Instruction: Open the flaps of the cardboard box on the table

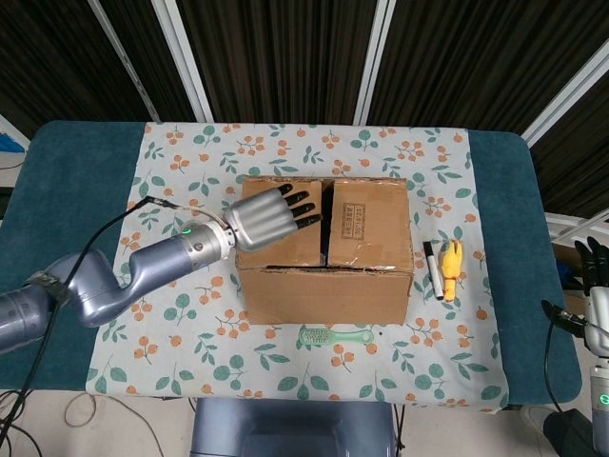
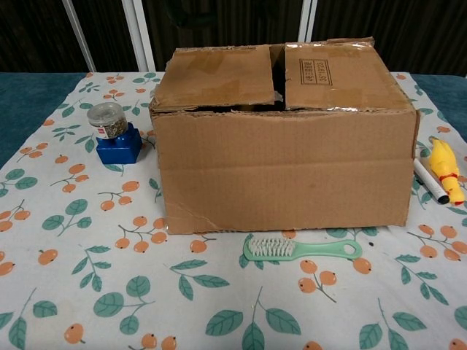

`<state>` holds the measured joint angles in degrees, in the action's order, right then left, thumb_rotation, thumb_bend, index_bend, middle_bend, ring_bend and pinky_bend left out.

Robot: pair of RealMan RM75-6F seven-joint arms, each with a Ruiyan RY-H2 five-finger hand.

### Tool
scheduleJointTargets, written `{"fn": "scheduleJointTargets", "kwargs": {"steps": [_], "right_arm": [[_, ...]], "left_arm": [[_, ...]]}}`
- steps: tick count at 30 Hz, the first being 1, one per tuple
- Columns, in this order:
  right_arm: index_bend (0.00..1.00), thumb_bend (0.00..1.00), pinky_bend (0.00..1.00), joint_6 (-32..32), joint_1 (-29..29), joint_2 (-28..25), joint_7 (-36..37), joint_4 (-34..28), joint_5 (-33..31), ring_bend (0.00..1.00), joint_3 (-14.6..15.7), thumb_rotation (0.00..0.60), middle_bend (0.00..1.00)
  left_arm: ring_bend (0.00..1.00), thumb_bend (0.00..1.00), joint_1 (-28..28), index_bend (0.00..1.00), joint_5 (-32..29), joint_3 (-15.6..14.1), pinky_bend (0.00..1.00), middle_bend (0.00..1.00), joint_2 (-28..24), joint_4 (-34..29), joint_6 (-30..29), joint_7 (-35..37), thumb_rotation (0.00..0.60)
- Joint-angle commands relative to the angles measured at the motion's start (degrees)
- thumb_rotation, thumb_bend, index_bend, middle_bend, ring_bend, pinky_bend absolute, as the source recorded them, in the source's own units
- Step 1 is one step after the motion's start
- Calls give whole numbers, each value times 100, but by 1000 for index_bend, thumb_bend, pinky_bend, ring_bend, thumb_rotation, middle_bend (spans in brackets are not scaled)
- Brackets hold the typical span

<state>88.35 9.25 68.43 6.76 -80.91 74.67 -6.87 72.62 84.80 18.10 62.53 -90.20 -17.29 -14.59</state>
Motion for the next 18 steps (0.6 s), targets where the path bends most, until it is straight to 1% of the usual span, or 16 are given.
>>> {"fn": "scheduleJointTargets", "kwargs": {"steps": [1, 8, 18], "right_arm": [[0, 284, 217, -15, -18, -5, 0, -4, 21, 0, -23, 600, 0], [0, 288, 217, -61, -65, -6, 11, -10, 52, 0, -105, 600, 0], [0, 297, 217, -147, -112, -2, 29, -23, 68, 0, -187, 600, 0]], "left_arm": [[76, 638, 247, 83, 49, -123, 215, 125, 245, 205, 168, -9, 600], [134, 650, 623, 122, -35, -258, 249, 198, 676, 607, 244, -2, 600], [142, 653, 923, 132, -87, -418, 254, 215, 1035, 843, 172, 76, 600]]}}
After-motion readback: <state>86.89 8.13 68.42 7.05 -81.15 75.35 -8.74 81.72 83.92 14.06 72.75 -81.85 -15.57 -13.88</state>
